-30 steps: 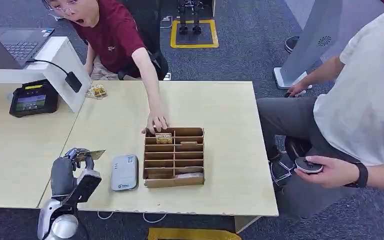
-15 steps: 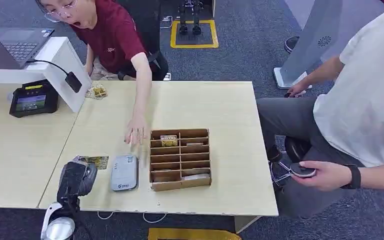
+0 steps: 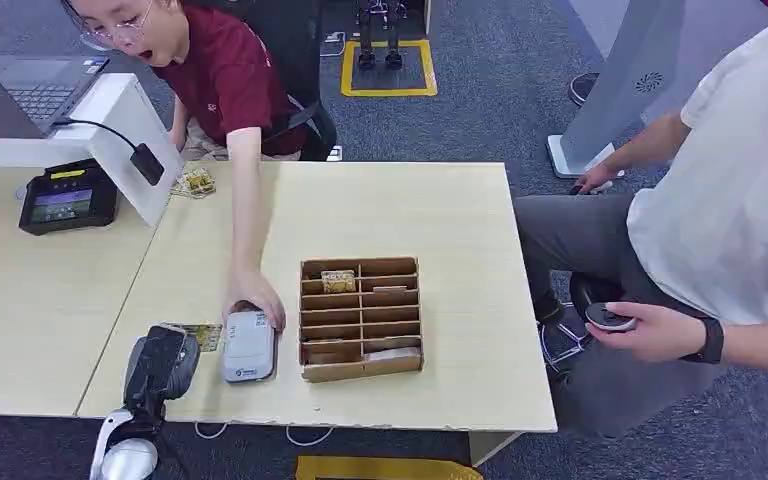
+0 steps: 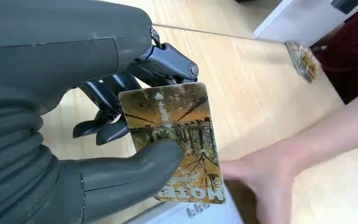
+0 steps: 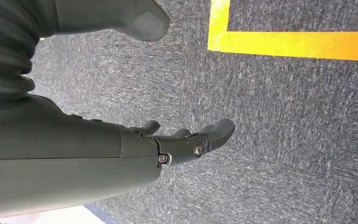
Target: Pass the card to the sensor for recognition and then transmit it.
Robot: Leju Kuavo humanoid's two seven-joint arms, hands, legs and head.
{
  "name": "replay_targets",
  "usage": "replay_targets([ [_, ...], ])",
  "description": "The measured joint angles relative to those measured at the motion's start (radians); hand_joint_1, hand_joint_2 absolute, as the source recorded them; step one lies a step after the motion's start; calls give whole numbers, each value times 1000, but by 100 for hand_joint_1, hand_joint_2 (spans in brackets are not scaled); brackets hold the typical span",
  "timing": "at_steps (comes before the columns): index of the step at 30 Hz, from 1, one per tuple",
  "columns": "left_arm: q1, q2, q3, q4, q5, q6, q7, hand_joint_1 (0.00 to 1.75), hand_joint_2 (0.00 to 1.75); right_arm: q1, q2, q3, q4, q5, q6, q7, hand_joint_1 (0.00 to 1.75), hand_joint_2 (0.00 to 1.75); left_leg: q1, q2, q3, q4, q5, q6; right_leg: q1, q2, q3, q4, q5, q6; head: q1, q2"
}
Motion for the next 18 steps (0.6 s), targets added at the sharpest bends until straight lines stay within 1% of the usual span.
replay_targets([
  [5,0,-3,0,24,-47,7,21,175,175,0,1,0,0,0,0,0,0,175,0,0,0,0,0,0,0,0,0,0,0,0,0,0],
  [7,1,-6,0,34,-58,0,27,175,175,0,1,0,0,0,0,0,0,175,0,0,0,0,0,0,0,0,0,0,0,0,0,0],
  [9,6,-9,0,42,-50,-26,37,175,175,0,2,0,0,0,-1,1,0,175,0,0,0,0,0,0,0,0,0,0,0,0,0,0],
  [13,22,-23,-1,45,3,-73,34,175,175,0,2,0,0,0,-3,2,0,175,0,0,0,0,0,0,0,0,0,0,0,0,0,0],
  [18,28,-36,-12,47,-1,-78,39,175,175,-1,2,0,0,0,-3,1,0,175,0,0,0,0,0,0,0,0,0,0,0,0,0,0],
])
